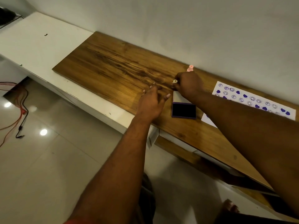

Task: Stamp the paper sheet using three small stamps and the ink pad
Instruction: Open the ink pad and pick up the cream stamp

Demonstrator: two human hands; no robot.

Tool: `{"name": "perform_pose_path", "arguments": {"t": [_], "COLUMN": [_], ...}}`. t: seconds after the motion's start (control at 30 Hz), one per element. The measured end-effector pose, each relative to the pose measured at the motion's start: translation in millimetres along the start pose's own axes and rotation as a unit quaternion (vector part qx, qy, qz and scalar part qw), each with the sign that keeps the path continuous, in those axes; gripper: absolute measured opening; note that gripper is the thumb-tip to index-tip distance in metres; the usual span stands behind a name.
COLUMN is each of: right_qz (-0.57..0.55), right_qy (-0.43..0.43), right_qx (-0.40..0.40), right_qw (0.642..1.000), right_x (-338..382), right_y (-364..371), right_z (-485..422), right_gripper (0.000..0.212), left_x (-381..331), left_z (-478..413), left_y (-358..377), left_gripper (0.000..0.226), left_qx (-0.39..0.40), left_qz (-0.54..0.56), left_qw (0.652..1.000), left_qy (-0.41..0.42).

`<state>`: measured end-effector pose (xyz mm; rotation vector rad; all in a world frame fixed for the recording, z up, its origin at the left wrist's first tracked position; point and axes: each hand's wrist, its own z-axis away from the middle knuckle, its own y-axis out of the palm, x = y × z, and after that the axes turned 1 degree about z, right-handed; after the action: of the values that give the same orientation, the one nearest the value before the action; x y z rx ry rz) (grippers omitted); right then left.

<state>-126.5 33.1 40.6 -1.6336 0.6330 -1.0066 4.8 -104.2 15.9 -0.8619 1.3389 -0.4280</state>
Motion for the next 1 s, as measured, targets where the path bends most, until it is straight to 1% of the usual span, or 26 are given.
{"name": "perform_pose_path", "arguments": {"t": [0.07, 0.2, 0.27, 0.37, 0.43, 0.5, 0.67, 0.83, 1.0], "right_qz": [0.002, 0.026, 0.028, 0.018, 0.009, 0.001, 0.003, 0.002, -0.049], "right_qy": [-0.007, -0.026, -0.040, -0.048, -0.048, -0.052, -0.067, -0.116, -0.091], "right_qx": [0.019, 0.043, 0.050, 0.065, 0.071, 0.077, 0.074, 0.059, -0.014], "right_qw": [1.000, 0.998, 0.998, 0.997, 0.996, 0.996, 0.995, 0.991, 0.995], "right_x": [15.7, 46.6, 56.5, 60.6, 61.1, 62.8, 59.0, 53.2, 34.5], "right_y": [4.0, 11.9, 14.0, 14.4, 14.2, 15.5, 13.6, 5.1, -14.2], "right_z": [-3.7, -1.7, 4.7, 12.9, 18.8, 26.5, 39.8, 52.0, 64.9], "right_gripper": [0.024, 0.020, 0.020, 0.022, 0.025, 0.026, 0.023, 0.020, 0.025], "left_x": [4.1, 13.6, 17.2, 18.9, 18.9, 19.8, 23.7, 23.3, 24.6], "left_z": [-2.3, -1.2, 0.4, 4.4, 6.5, 7.8, 10.1, 12.5, 10.7], "left_y": [-0.4, 2.8, 5.1, 5.1, 4.6, 5.0, 8.2, 9.6, 6.5], "left_gripper": [0.046, 0.053, 0.051, 0.035, 0.032, 0.035, 0.033, 0.039, 0.034], "left_qx": [-0.012, -0.021, -0.038, -0.094, -0.111, -0.098, -0.077, -0.052, -0.010], "left_qz": [-0.017, -0.065, -0.078, -0.081, -0.084, -0.089, -0.083, -0.056, -0.033], "left_qw": [1.000, 0.997, 0.995, 0.991, 0.989, 0.990, 0.992, 0.997, 0.999], "left_qy": [0.004, -0.029, -0.043, -0.042, -0.043, -0.050, -0.053, -0.021, -0.007]}}
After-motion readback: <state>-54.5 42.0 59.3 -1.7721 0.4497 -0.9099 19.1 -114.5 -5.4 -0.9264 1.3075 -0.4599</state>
